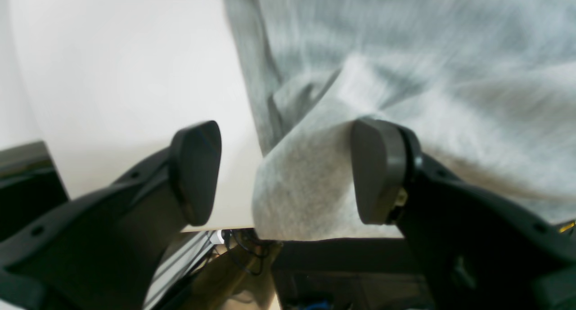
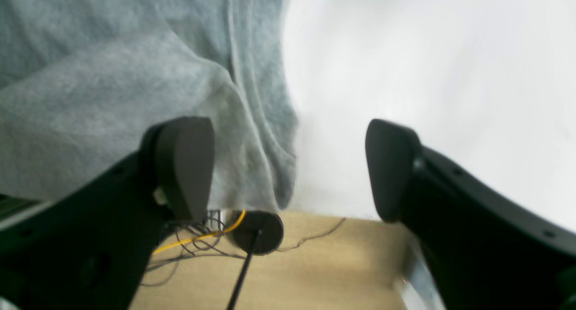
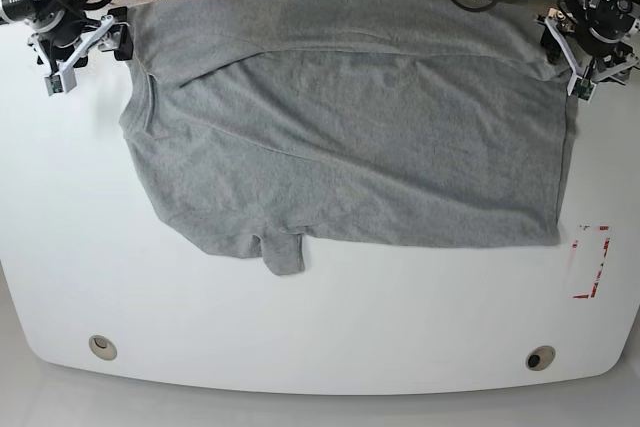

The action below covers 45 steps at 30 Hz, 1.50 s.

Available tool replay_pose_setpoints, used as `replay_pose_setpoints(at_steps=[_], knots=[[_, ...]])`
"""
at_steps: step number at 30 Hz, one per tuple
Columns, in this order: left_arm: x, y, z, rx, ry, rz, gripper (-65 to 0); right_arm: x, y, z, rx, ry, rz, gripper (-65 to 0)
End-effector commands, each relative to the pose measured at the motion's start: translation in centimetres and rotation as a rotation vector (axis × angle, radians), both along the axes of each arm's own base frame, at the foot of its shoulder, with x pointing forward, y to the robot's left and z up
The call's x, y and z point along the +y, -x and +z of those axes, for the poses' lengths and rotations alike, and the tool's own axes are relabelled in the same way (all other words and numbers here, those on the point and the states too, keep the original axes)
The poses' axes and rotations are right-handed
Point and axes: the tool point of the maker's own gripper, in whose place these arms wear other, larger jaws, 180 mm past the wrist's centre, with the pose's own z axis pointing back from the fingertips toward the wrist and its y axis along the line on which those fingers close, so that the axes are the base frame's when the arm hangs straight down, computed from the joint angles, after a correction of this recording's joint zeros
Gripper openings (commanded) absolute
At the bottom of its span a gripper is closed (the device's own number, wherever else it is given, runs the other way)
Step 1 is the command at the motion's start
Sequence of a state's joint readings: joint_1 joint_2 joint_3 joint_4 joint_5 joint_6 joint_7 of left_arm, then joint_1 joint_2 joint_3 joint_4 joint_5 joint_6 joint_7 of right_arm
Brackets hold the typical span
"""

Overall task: Fold the T-shirt properly
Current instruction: 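Move both grippers down to the shirt hem corners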

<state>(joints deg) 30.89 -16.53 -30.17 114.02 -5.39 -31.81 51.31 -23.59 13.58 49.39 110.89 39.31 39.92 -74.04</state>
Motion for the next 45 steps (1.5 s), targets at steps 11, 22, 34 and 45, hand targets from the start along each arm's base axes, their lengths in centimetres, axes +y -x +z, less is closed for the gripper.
replay_pose_setpoints(at_steps=[11,22,34,45], knots=[[2.7,-6.6,6.2,-0.219,-0.074,-0.014,-22.9,2.9,-8.8,4.1,-0.195,-0.009,0.147,-16.2],[4.1,-13.8,11.4,-0.462,-0.018,0.1,-22.9,3.6,-16.3,3.4,-0.215,-0.08,0.15,-16.2],[4.4,-18.8,9.8,-0.469,0.124,0.184,-22.9,5.7,-23.6,2.9,-0.239,-0.209,0.216,-16.2],[4.5,-20.9,7.6,-0.434,0.202,0.222,-22.9,6.8,-27.1,0.8,-0.24,-0.309,0.208,-16.2]])
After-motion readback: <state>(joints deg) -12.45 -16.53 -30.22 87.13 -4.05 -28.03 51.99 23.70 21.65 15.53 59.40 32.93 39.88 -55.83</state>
